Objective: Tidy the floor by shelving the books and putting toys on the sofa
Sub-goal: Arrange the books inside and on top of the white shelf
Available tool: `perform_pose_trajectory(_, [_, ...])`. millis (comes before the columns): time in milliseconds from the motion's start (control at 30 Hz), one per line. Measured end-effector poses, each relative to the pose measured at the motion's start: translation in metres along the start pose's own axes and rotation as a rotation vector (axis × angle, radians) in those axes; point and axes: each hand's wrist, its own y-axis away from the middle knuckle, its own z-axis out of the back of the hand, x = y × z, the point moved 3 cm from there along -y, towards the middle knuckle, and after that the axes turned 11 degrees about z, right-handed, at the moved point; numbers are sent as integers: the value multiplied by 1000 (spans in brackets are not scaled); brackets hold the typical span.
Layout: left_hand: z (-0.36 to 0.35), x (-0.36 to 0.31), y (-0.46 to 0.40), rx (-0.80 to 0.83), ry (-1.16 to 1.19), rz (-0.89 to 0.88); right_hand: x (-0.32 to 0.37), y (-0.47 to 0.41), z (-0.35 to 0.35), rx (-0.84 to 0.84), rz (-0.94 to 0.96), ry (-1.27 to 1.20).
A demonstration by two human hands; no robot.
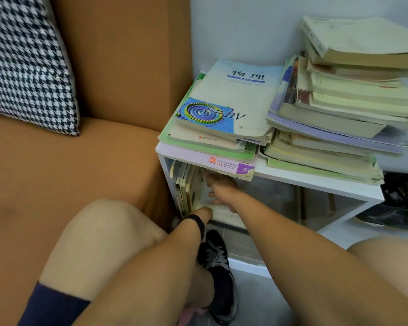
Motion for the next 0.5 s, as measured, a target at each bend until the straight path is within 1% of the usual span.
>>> perform_pose_trajectory(67, [11,-14,25,-85,-38,-64,13,17,11,35,77,261])
perform_pose_trajectory(100, [16,-23,39,-158,-78,-127,21,30,16,55,103,348])
perform_pose_trajectory(133, [18,-31,51,-212,-177,-205,28,44,20,59,119,409])
perform_pose_trajectory(167, [21,-42,75,-245,-229,-268,35,60,27,51,132,466])
perform_pose_trajectory(267, [22,-57,123,-147,-447,-464,51,101,49,33,134,574])
perform_pose_trajectory(300, [24,-52,133,-100,-493,-481,58,114,56,54,138,605])
perform_pose_trajectory(367, [37,-42,154,-48,-437,-589,73,139,65,105,159,676])
perform_pose_trajectory(400, [45,-39,164,-37,-412,-671,84,151,68,121,179,710])
perform_pose_trajectory(467, [63,-35,192,-64,-349,-831,104,167,67,107,246,772])
perform_pose_trajectory(500, [71,-36,204,-78,-257,-891,114,173,66,74,289,768])
